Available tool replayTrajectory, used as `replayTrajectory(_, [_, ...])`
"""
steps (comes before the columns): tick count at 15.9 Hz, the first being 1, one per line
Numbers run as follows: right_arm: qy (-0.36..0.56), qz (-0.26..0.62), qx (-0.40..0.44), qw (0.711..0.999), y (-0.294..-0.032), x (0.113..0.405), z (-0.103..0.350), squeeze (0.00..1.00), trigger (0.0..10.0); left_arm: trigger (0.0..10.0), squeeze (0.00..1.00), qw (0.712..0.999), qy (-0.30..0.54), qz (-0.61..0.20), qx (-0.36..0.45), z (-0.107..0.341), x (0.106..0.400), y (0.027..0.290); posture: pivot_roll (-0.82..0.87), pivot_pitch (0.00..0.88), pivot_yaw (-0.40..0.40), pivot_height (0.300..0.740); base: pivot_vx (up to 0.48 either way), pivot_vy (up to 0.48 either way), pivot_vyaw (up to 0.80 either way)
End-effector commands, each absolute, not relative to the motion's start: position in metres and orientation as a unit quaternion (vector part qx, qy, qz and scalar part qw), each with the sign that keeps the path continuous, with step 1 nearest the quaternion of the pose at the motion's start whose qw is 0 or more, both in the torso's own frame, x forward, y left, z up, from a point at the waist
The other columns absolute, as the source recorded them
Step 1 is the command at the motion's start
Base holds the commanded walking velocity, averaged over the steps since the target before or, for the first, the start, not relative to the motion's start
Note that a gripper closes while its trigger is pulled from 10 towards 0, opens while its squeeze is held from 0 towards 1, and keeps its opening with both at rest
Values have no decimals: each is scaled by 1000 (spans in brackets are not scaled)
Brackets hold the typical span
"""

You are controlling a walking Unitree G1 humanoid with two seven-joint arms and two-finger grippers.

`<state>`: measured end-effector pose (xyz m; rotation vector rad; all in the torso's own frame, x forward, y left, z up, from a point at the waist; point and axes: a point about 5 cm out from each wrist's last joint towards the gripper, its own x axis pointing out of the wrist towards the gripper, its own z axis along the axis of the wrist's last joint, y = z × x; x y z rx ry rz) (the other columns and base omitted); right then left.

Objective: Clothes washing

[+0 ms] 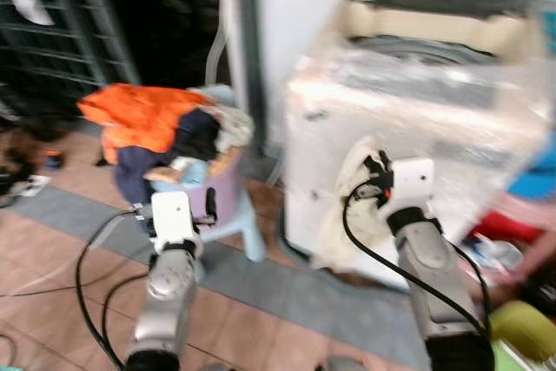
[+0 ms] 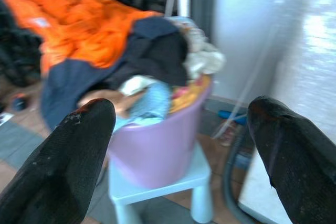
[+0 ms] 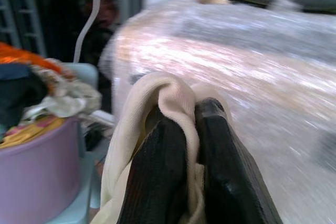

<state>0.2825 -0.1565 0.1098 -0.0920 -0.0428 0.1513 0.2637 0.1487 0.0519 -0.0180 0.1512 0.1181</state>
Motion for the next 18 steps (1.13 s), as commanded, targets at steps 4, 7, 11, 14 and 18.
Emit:
replayTrajectory(4, [-49,86,-46,994,-148,292,123,0,10000,10000,0,996,64,67,-12,60,274,155,-96,0,107,740,0,197,-200])
replayTrajectory(7, [-46,86,-49,994,-149,293,123,0,10000,10000,0,995,66,69,-14,60,274,155,-92,0,101,740,0,480,-146])
replayTrajectory(11, [-45,90,-50,994,-147,294,123,0,10000,10000,0,995,64,70,-9,60,274,154,-92,0,95,740,0,360,-800])
replayTrajectory(14, [-46,93,-52,993,-146,295,124,0,10000,10000,0,996,61,56,-22,60,274,154,-93,0,90,740,0,0,-171])
replayTrajectory(18, [-34,111,-57,992,-143,297,121,0,10000,10000,0,996,57,43,-45,61,277,152,-72,0,40,740,0,0,0])
